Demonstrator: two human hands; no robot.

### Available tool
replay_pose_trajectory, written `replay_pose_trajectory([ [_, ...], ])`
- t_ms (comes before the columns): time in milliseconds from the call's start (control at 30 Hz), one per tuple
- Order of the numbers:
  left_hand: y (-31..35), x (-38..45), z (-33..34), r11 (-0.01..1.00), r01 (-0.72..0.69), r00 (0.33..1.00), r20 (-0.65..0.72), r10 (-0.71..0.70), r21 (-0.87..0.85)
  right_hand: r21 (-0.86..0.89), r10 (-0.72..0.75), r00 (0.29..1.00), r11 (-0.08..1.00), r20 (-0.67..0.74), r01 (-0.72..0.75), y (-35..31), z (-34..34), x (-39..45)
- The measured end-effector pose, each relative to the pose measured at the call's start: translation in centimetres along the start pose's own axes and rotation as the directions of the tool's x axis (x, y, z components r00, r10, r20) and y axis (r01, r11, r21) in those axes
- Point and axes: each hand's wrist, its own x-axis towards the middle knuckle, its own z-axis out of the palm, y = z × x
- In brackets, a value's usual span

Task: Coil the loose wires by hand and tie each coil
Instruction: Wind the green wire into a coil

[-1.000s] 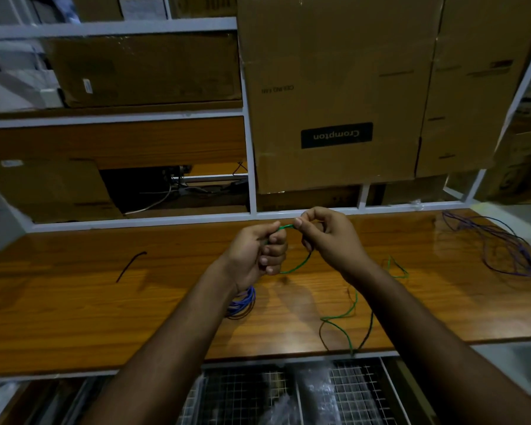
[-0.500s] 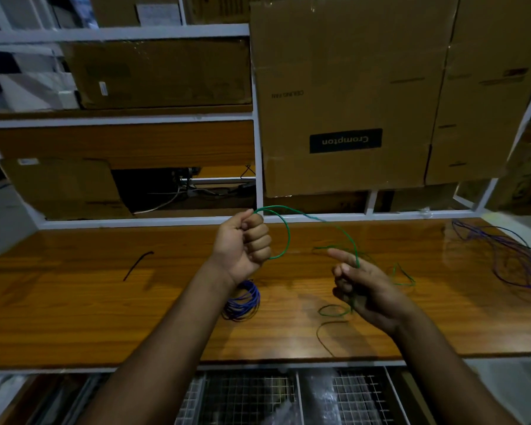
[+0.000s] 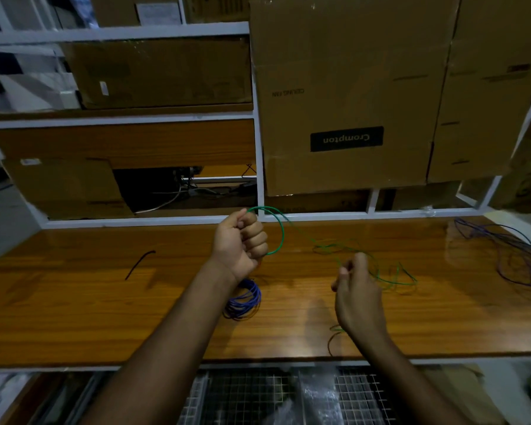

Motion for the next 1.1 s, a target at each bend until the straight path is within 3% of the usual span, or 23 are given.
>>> replay_pose_trajectory([
  [100,0.2,-0.2,0.1,1.000,-0.008,1.000,-0.002,0.008,0.024,-0.320,-0.118,0.983,0.934,0.140,0.158,-0.8,-0.6,-0.4],
  [200,-0.3,-0.2,0.4,0.998,-0.020,1.000,-0.007,0.021,0.066,-0.519,-0.231,0.909,0.760,0.346,0.391,-3.6,-1.3,-1.2],
  [300,-0.8,-0.1,0.4,0.997,-0.011,1.000,0.017,0.009,0.081,-0.563,-0.456,0.812,0.586,0.365,0.583,-6.1,-1.9,-1.3],
  [367,-1.1,-0.1,0.5,0.995,0.000,1.000,0.028,-0.003,0.097,-0.513,-0.580,0.738,0.542,0.345,0.666,-7.1,-2.1,-0.8],
  [533,-1.5,-0.4,0.9,0.992,0.025,0.999,0.045,-0.030,0.125,-0.449,-0.700,0.671,0.531,0.245,0.718,-8.4,-2.7,1.7],
  [667,-2.1,-0.4,1.5,0.983,0.027,0.998,0.054,-0.037,0.184,-0.392,-0.754,0.609,0.497,0.247,0.774,-8.7,-2.7,4.3],
  [1000,-2.4,-0.4,2.2,0.904,-0.038,0.998,0.058,0.015,0.426,-0.435,-0.751,0.552,0.387,0.363,0.813,-8.5,-2.2,7.3],
  [1100,-2.3,-0.5,2.1,0.878,-0.053,0.998,0.039,0.039,0.476,-0.434,-0.715,0.578,0.410,0.393,0.802,-8.8,-2.2,7.3],
])
